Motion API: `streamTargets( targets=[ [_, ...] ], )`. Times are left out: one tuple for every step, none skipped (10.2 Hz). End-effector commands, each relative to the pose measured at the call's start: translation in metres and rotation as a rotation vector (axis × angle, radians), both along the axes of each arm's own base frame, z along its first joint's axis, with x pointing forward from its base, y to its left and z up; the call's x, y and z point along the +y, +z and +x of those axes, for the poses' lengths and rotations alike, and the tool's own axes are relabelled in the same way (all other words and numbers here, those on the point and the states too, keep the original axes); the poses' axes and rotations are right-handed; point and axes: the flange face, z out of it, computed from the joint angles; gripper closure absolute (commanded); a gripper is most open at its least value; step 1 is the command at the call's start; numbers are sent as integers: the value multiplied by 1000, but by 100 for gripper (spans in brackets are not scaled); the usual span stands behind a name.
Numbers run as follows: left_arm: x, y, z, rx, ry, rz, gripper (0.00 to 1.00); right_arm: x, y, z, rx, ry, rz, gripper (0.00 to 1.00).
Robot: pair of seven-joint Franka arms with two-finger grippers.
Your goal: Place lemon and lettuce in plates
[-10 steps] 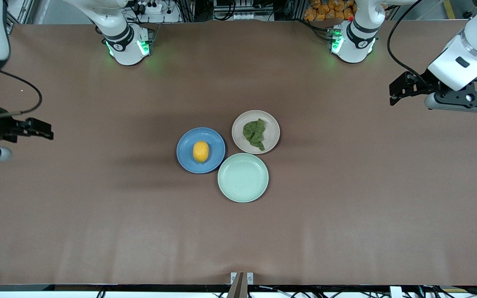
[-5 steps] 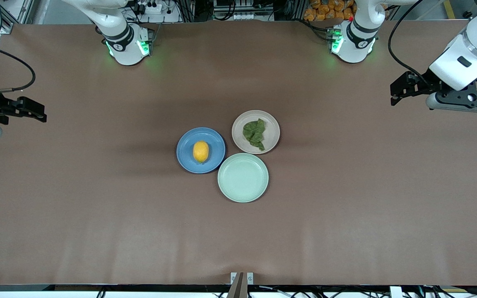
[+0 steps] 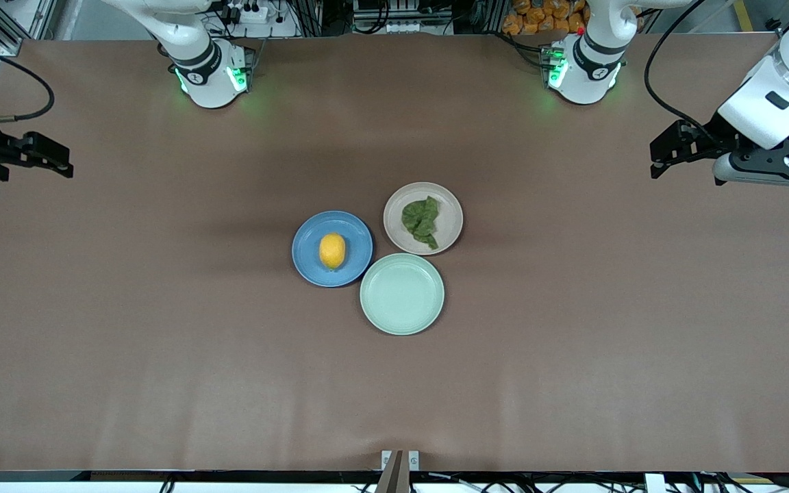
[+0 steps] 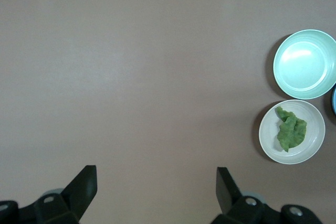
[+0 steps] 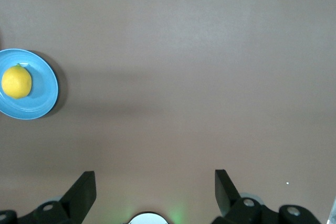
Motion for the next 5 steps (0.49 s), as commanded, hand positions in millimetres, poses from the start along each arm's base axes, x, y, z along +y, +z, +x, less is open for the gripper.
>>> streamTargets(
  targets=[
    [2,4,3,-6,-8,-19,0,-24,-3,-8,-9,-59,70,0],
    [1,4,3,-6,-7,-19,0,-32,-3,-7,-9,-70,70,0],
    [2,6,2,-9,-8,-20,0,-27,-4,-4,-7,-62,67,0],
    [3,7,2,-11,-11,-20,0,-23,-4,-1,-15,-59,61,0],
    [4,9,1,-14,-13,-19,0,-25,-3,2,-35,-60,61,0]
  ],
)
